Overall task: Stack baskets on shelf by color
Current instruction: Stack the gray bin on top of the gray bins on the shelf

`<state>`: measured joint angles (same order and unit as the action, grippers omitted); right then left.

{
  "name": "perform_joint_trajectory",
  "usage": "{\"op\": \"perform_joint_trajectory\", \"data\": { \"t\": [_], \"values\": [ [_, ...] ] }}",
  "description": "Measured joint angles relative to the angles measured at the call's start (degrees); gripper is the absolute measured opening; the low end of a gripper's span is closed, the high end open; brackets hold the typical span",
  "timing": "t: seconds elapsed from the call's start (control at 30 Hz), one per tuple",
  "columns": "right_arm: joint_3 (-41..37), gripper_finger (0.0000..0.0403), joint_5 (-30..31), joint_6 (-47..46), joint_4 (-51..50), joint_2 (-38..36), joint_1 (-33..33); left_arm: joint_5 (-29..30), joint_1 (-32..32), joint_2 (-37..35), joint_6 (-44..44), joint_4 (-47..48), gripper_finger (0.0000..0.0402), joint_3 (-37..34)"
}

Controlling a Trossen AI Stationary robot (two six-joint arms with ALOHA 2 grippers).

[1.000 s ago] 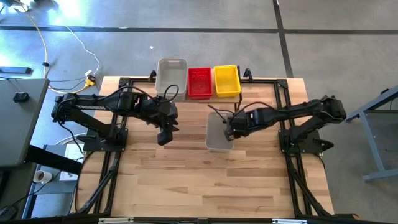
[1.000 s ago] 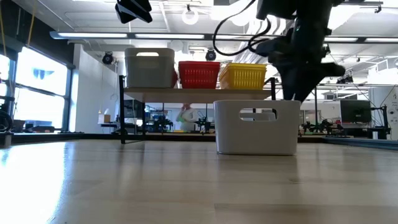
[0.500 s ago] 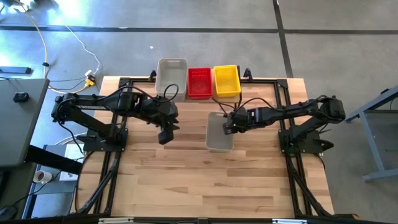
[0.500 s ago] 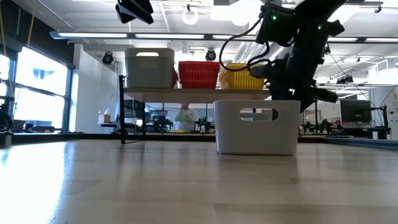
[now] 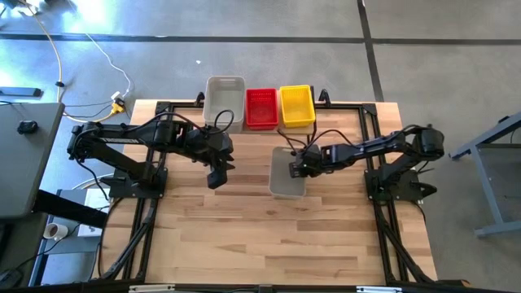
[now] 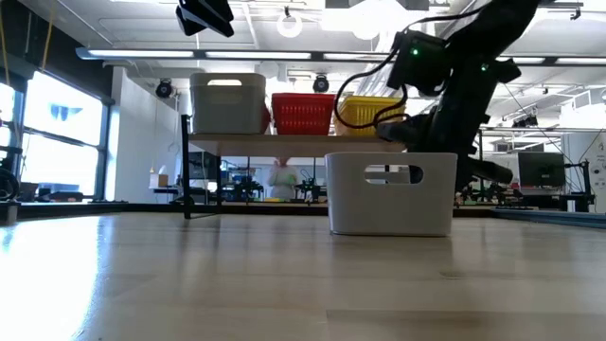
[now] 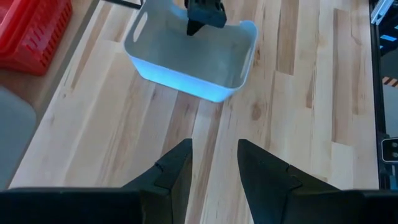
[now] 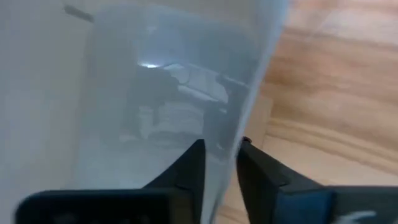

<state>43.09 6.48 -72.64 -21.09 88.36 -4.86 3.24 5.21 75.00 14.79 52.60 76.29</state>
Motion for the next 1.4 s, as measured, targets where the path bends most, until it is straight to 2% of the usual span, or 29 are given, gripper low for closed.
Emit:
{"op": "perform_joint_trajectory", "data": {
  "t": [0.17, 0.3, 0.47, 0.77, 0.9, 1.03, 1.2, 1.4],
  "values": [
    [0.02, 0.0009, -0.92, -0.61, 1.49, 0.54, 0.25, 0.0, 0.0, 0.0, 0.0, -0.07, 0.012, -0.25],
    [2.04, 0.0009, -0.07, -1.63, 1.47, 0.56, 1.19, 0.15, 0.0, 0.2, 0.01, 0.3, 0.012, -0.75],
    [6.93, 0.0002, 4.35, -2.36, -0.23, 0.56, 3.8, -0.5, 0.0, 0.42, 0.22, 0.33, 0.0124, -1.38],
    [18.02, 0.0001, 13.79, -2.49, -7.61, 0.56, 8.38, -6.59, -0.18, 0.42, 3.08, 0.4, 0.0175, -1.44],
    [22.16, 0.0, 17.74, -2.43, -9.63, 0.56, 9.69, -7.91, -2.32, 0.42, 2.78, 0.19, 0.0183, -1.44],
    [25.03, 0.0, 20.21, -1.89, -9.91, 1.03, 10.27, -6.11, -5.87, 0.42, 2.6, -0.22, 0.0181, -1.46],
    [28.78, 0.0, 19.62, 0.21, -10.31, 4.87, 10.24, -1.39, -10.32, 0.39, 2.6, -0.33, 0.0175, -1.46],
    [39.79, 0.0, 18.5, 6.18, -15.33, 12.6, 9.98, 1.07, -14.49, 0.39, 2.58, -3.67, 0.0175, -1.46]
  ]
}}
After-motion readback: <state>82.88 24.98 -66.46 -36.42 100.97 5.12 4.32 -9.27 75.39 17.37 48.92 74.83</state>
